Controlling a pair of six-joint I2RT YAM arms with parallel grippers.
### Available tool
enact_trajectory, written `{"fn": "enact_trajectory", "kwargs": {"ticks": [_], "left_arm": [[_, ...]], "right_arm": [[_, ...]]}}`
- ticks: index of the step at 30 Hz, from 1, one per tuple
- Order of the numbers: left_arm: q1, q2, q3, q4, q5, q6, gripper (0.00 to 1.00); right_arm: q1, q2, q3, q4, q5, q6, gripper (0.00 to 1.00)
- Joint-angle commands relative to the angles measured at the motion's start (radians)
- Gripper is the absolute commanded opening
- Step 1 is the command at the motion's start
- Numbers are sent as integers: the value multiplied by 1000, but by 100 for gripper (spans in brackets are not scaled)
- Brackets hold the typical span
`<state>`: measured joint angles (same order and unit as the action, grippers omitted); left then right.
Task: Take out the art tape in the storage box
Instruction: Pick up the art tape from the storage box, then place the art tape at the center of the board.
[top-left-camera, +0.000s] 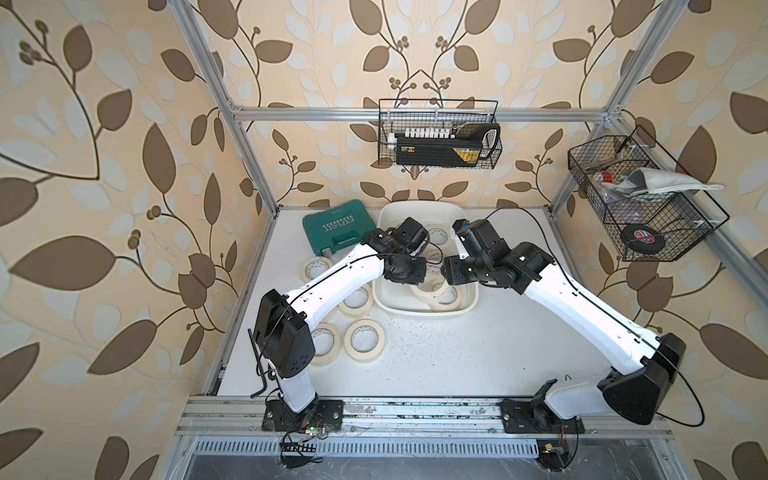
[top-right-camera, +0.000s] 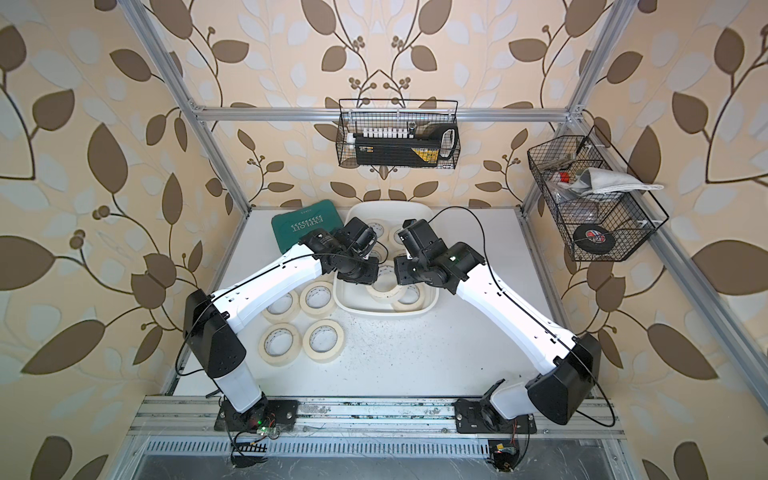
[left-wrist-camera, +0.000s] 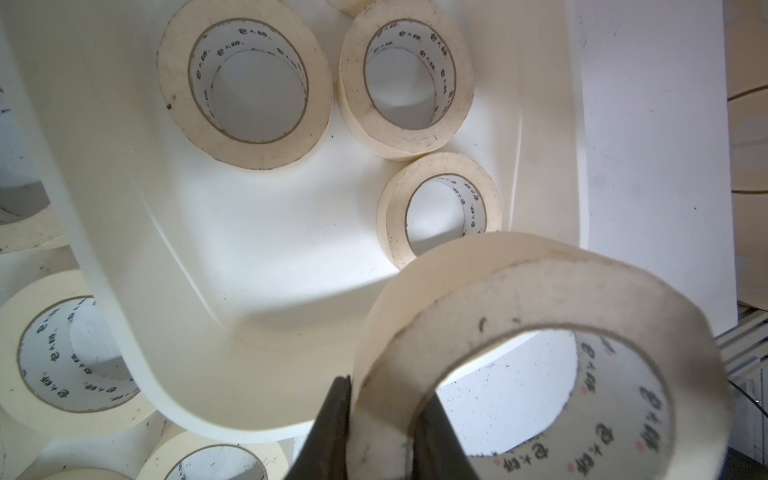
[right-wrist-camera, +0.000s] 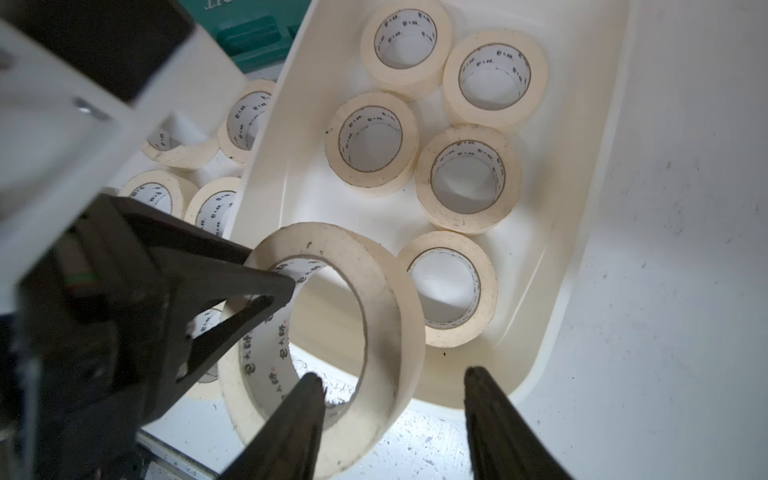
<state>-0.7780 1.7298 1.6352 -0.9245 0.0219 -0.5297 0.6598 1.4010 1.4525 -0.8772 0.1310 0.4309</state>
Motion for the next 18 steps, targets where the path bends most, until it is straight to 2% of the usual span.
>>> {"fn": "enact_trajectory", "kwargs": {"ticks": [1, 8, 14, 18], "left_arm": [[6, -97, -20, 7, 28, 16, 9], [-24, -173, -116, 9, 68, 58, 8], [-99, -235, -256, 47, 70, 70, 7], [-183, -256, -351, 90, 66, 63, 7]], "right_arm": [[-3, -61, -31, 41, -19, 0, 60], [-36, -129, -64, 57, -13, 0, 62], [-70, -132, -79, 51, -23, 2, 62], [-79, -122, -88, 50, -34, 5, 62]]}}
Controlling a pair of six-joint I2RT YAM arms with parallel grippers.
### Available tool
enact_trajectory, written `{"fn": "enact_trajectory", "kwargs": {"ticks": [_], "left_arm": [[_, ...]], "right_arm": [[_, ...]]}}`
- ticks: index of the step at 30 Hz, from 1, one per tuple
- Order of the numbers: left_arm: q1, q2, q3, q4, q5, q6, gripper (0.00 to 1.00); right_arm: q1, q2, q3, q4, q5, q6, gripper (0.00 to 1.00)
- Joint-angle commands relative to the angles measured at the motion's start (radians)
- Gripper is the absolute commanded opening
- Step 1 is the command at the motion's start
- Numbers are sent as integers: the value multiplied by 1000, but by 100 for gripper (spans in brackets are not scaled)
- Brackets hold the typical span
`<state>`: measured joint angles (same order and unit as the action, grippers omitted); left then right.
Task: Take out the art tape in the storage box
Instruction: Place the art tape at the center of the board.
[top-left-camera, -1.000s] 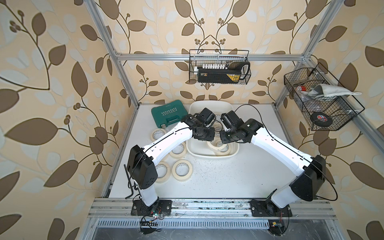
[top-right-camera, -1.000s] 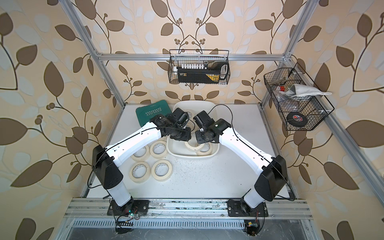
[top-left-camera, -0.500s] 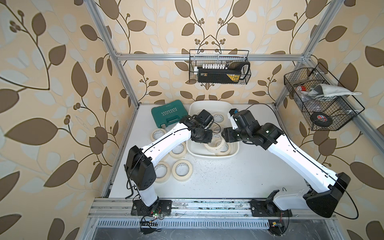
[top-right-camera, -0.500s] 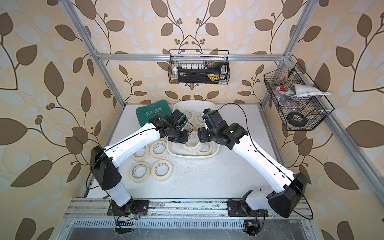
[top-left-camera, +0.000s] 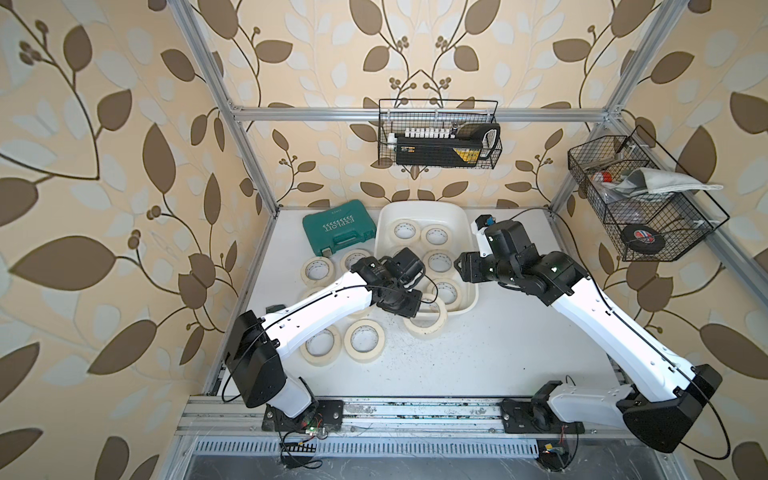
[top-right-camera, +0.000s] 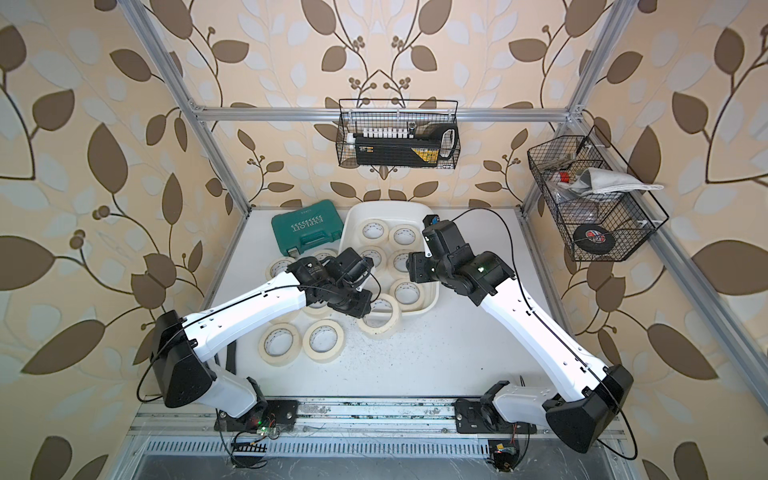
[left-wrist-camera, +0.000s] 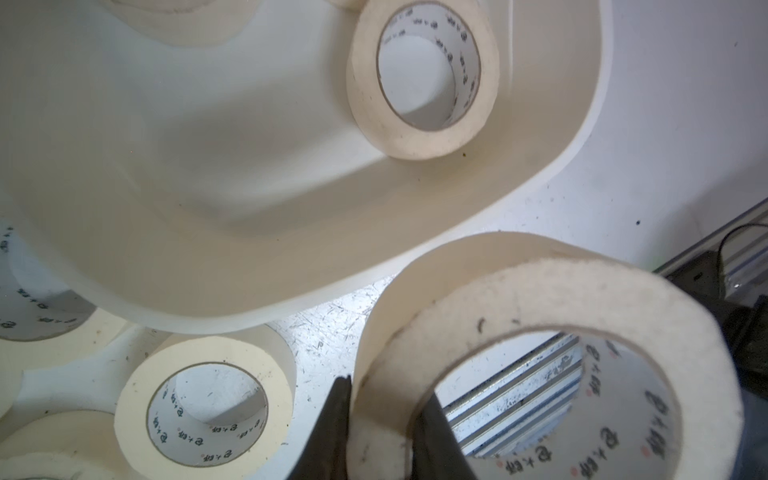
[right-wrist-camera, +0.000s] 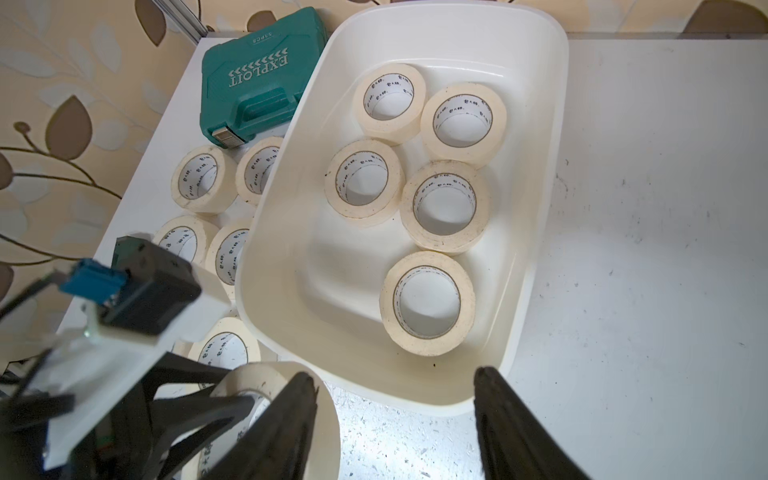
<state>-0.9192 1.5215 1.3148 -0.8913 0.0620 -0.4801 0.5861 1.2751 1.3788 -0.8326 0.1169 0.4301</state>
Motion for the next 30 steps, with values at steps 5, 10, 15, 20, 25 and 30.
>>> {"fn": "enact_trajectory", "kwargs": {"ticks": [5, 10, 15, 20, 25, 30], "left_arm": [[-107, -33, -120, 81, -20, -14, 5], [-124, -27, -216, 143, -76, -49, 5], [-132, -3, -276, 194, -141, -76, 3], [-132, 29, -300, 222, -219, -105, 2], [-132, 73, -306, 234, -269, -128, 1], [-132, 106, -308, 231, -309, -149, 0]], "right_arm": [[-9, 19, -20, 1, -29, 8, 62], [-9, 28, -24, 3, -34, 14, 62], [-11, 36, -26, 1, -37, 13, 62], [-10, 42, -29, -1, -37, 13, 62], [-13, 46, -37, -2, -39, 12, 62], [-19, 49, -44, -2, -39, 9, 62]]}}
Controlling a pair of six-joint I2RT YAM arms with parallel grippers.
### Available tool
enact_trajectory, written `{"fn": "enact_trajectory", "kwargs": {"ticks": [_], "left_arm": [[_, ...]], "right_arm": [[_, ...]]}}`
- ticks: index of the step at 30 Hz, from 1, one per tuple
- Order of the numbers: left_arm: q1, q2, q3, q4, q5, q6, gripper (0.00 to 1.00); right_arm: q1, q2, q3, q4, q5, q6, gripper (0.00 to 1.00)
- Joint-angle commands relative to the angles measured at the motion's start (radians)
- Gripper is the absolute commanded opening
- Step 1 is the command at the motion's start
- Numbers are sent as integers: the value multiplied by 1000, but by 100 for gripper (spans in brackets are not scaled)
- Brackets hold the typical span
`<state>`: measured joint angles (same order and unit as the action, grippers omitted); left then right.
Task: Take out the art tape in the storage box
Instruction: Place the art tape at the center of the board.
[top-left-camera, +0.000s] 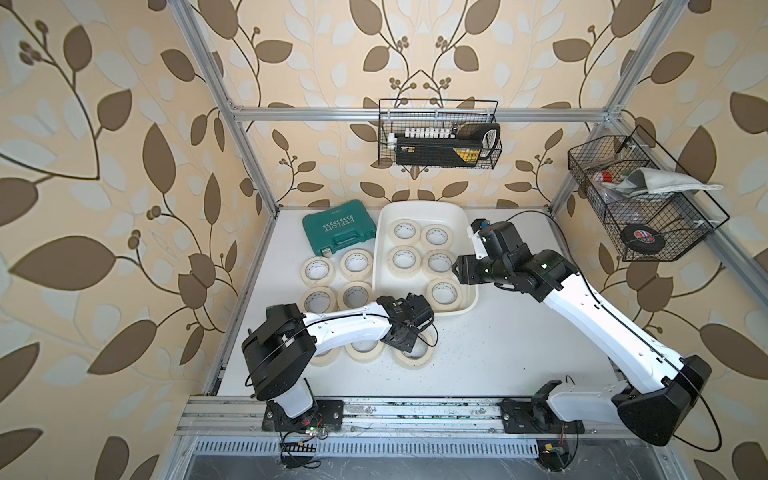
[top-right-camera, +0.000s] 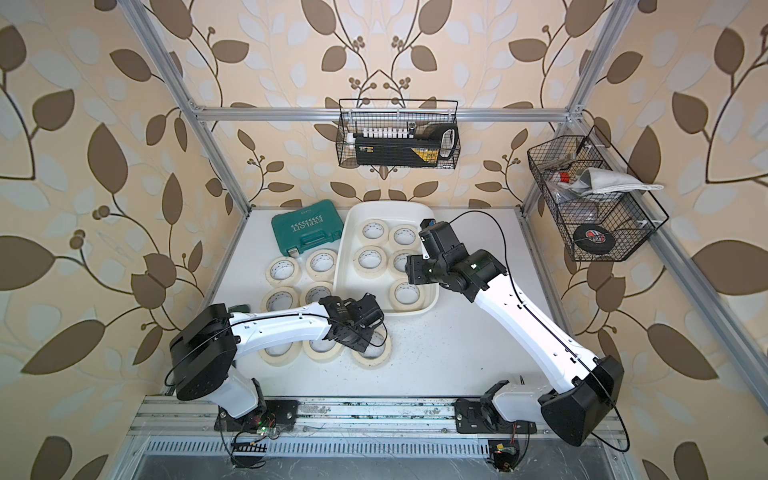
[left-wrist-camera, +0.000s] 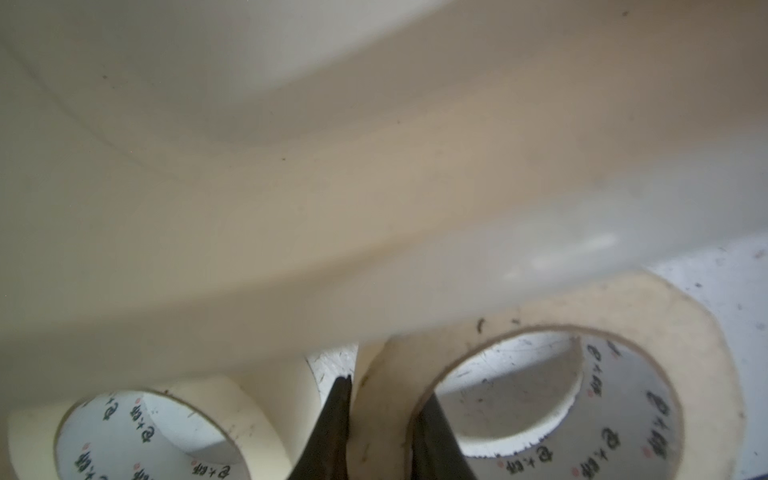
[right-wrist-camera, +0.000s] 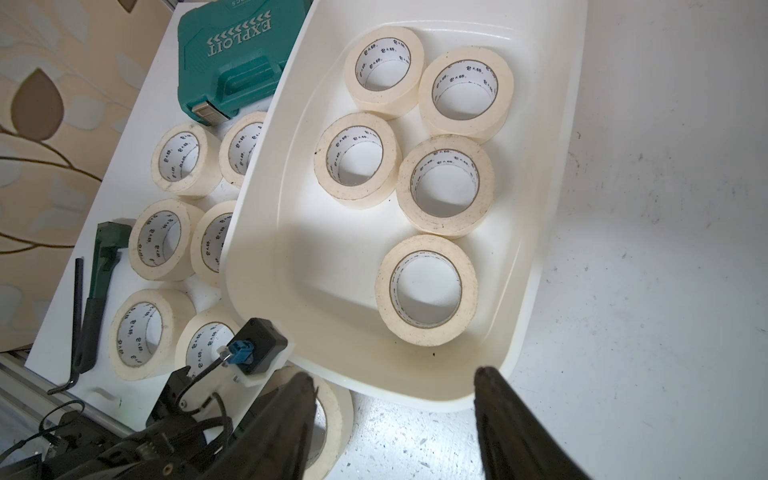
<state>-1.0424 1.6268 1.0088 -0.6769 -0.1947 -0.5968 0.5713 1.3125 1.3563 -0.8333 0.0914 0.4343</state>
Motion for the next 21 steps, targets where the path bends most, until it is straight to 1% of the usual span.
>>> {"fn": "enact_trajectory", "kwargs": {"ticks": [1, 3, 6, 8, 12, 21], "left_arm": [[-10, 4, -5, 19, -60, -34, 0], [-8, 8, -18, 25, -78, -42, 2], [-9, 13, -27, 27, -98, -44, 6], [-9, 13, -25, 28, -98, -41, 14], [-8, 15, -22, 33, -88, -43, 19], [-9, -41, -47, 32, -88, -63, 40]], "right_arm": [[-7, 11, -23, -1, -12, 6, 62], [-9, 10, -26, -1, -13, 5, 63], [-12, 11, -32, -1, -13, 3, 63], [-16, 11, -35, -1, -14, 3, 63], [-21, 14, -39, -1, -19, 2, 63], [-29, 7, -44, -8, -19, 1, 63]]}}
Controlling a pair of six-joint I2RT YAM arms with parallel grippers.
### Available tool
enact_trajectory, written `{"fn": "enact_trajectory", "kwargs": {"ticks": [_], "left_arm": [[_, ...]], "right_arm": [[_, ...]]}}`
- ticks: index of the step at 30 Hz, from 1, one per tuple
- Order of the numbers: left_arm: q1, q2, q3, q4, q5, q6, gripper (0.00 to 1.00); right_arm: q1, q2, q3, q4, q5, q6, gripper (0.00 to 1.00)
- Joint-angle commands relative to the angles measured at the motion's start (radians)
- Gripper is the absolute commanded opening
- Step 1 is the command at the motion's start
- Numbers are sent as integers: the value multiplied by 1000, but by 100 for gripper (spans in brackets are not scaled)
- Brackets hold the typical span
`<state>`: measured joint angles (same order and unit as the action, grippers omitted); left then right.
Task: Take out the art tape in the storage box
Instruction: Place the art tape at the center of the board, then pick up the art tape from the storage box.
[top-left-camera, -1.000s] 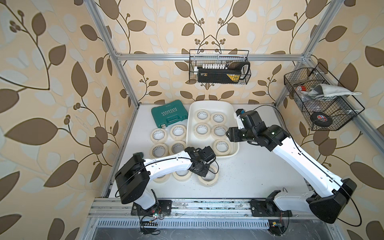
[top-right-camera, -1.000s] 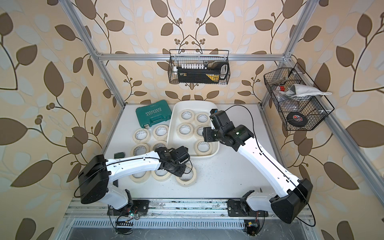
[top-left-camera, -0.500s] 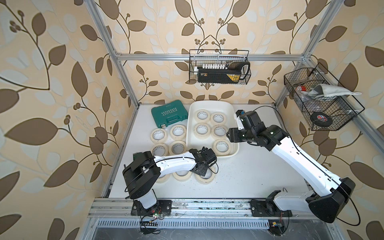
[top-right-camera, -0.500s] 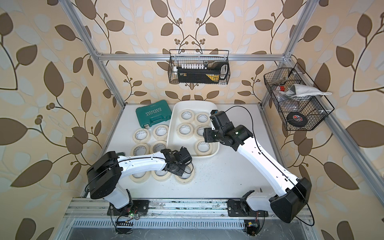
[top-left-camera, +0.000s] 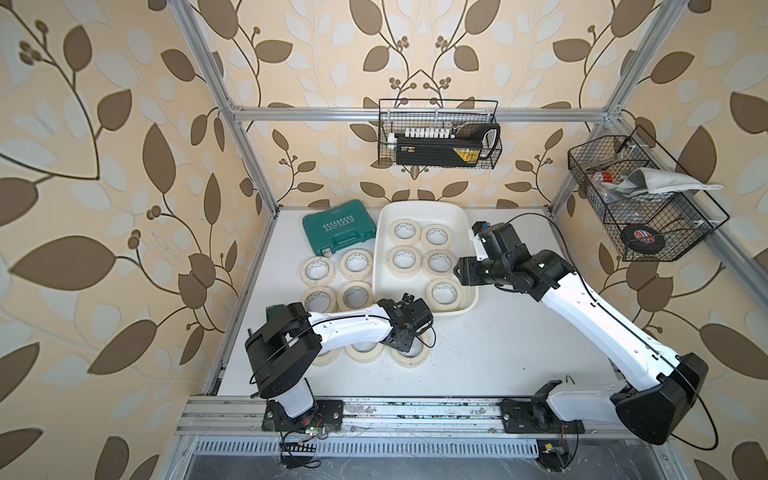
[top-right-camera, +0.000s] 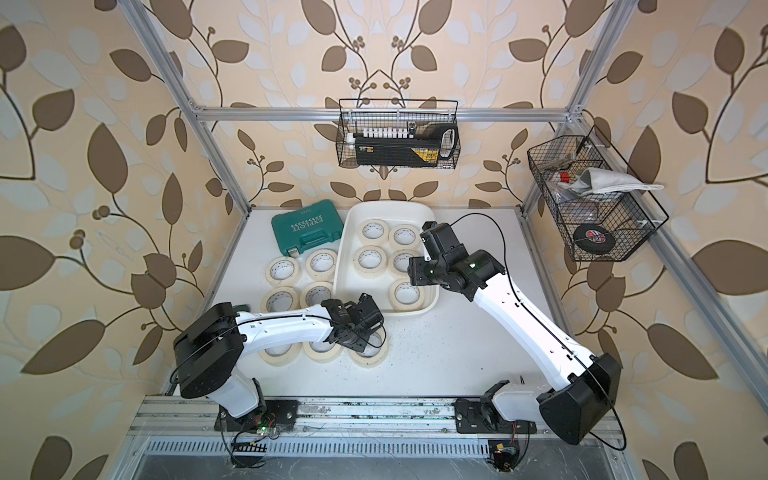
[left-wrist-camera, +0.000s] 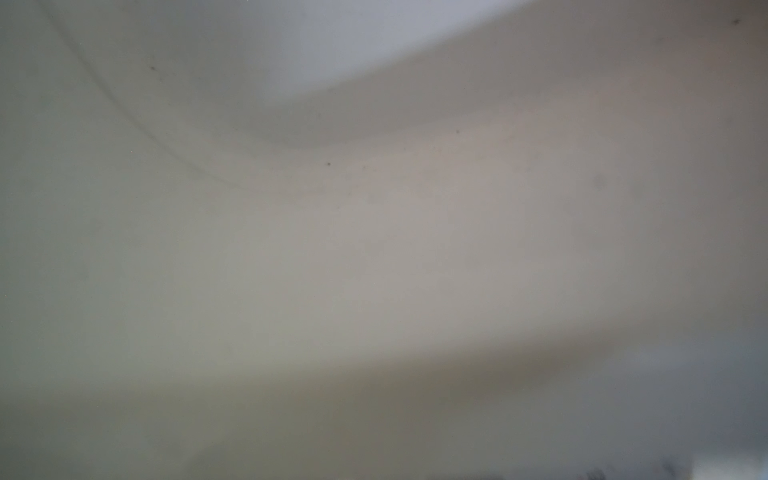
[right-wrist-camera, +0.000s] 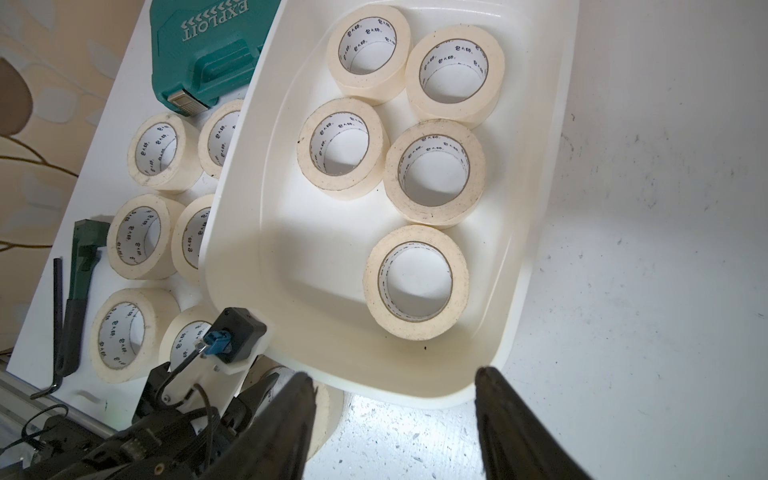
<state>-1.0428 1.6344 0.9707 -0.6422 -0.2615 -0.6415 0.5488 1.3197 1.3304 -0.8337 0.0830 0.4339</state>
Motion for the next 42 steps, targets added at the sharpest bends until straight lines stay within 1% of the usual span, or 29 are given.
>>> {"fn": "enact_trajectory", "kwargs": {"ticks": [1, 7, 9, 11, 12, 14, 16, 19, 22, 26, 30, 35, 37, 40, 42], "left_arm": [[-8, -60, -9, -10, -18, -18, 42], [-8, -178, 23, -76, -3, 0, 51], [-8, -232, 56, -105, -1, 22, 55], [-7, -255, 114, -154, -11, 46, 62], [-7, -256, 143, -180, -30, 50, 64], [-3, -247, 224, -242, -104, 51, 74], [18, -226, 306, -282, -147, 64, 82], [87, -186, 431, -306, -143, 94, 89], [158, -131, 530, -303, -120, 111, 99], [241, -66, 638, -304, -43, 101, 99], [289, -2, 695, -295, -23, 85, 99], [372, 124, 770, -306, 48, 56, 99], [391, 177, 802, -310, 73, 52, 99], [402, 254, 846, -298, 81, 63, 99], [415, 315, 879, -296, 114, 63, 99]], "right_arm": [[-7, 0, -16, -10, -11, 1, 63], [-10, -12, -14, -12, -15, 0, 63], [-11, -18, -14, -11, -15, 2, 63], [-12, -22, -14, -12, -18, 2, 63], [-15, -24, -14, -11, -19, 1, 63], [-15, -25, -14, -10, -21, 1, 63], [-17, -25, -16, -10, -22, 2, 63], [-18, -26, -21, -7, -26, 5, 63], [-20, -29, -31, -4, -32, 7, 63], [-24, -36, -47, -4, -32, 7, 64], [-26, -42, -59, 2, -34, 9, 64], [-29, -38, -65, 8, -46, 12, 64], [-29, -37, -70, 11, -50, 15, 64], [-29, -40, -78, 14, -55, 19, 64], [-29, -41, -86, 20, -63, 25, 64]]}}
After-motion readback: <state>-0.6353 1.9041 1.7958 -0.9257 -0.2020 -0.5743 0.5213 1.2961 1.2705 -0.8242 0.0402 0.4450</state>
